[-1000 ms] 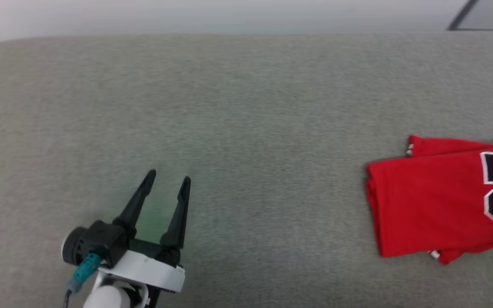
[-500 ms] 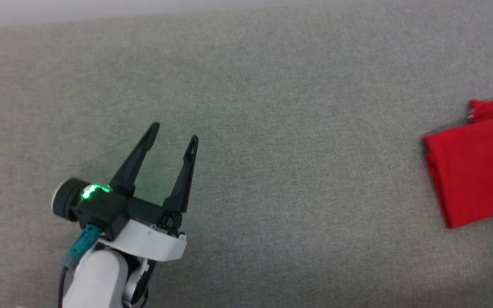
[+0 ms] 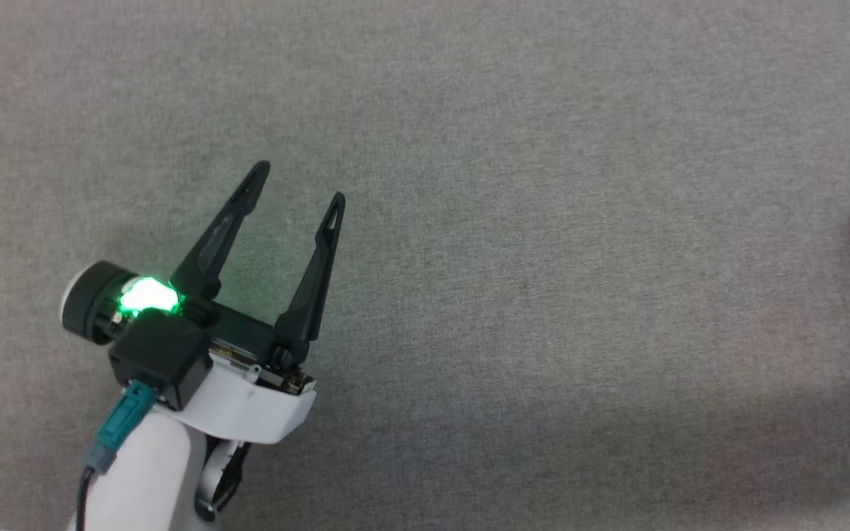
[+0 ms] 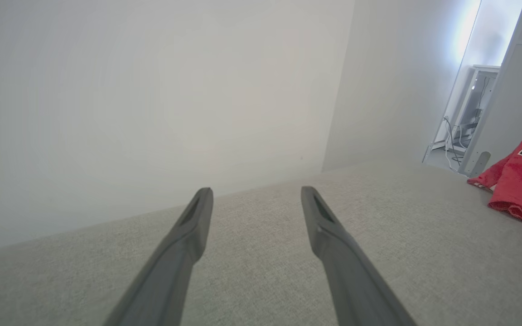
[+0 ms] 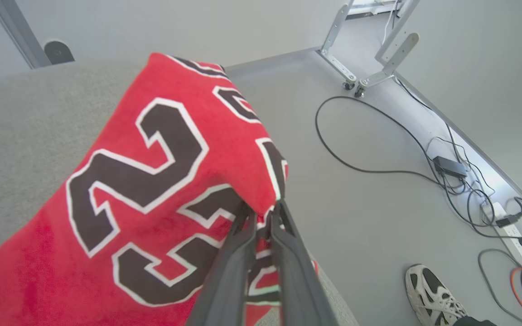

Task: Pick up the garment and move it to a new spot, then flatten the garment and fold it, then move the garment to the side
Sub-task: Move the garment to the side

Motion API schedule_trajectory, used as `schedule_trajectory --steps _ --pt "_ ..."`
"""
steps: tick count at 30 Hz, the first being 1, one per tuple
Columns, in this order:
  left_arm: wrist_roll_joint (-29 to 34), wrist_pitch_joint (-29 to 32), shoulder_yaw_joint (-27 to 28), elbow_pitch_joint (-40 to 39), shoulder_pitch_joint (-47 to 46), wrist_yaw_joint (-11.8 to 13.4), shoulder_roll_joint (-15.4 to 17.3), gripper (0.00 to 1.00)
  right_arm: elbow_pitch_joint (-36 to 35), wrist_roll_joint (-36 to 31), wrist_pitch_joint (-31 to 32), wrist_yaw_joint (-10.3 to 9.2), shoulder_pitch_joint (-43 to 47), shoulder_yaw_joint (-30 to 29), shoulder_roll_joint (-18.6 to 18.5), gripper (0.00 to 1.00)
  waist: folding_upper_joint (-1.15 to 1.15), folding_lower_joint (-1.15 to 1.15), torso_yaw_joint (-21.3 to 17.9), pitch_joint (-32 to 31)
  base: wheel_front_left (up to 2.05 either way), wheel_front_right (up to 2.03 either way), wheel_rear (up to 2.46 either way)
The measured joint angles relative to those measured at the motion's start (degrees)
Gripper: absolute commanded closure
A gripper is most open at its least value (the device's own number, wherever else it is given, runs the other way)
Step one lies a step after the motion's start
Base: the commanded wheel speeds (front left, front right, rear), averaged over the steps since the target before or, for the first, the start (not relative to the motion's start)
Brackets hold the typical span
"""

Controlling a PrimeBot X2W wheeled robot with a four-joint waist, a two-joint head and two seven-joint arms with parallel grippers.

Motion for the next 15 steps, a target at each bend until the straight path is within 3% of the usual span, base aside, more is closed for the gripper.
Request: schedule_trajectory --steps 13,15 --pt "0.87 1.44 -0.56 -1.94 -1.37 0.49 1.43 0.00 15.46 -6.34 -6.42 0.00 -7.74 1.44 1.24 1.00 0.00 0.00 1.10 2.36 0.00 0.00 0.00" --pt "1.11 1.44 -0.62 -1.89 -1.37 0.78 1.43 0.00 16.62 -6.79 -8.01 0.00 -8.38 1.48 1.23 0.57 0.00 0.00 1.21 2.13 0.00 0.00 0.00"
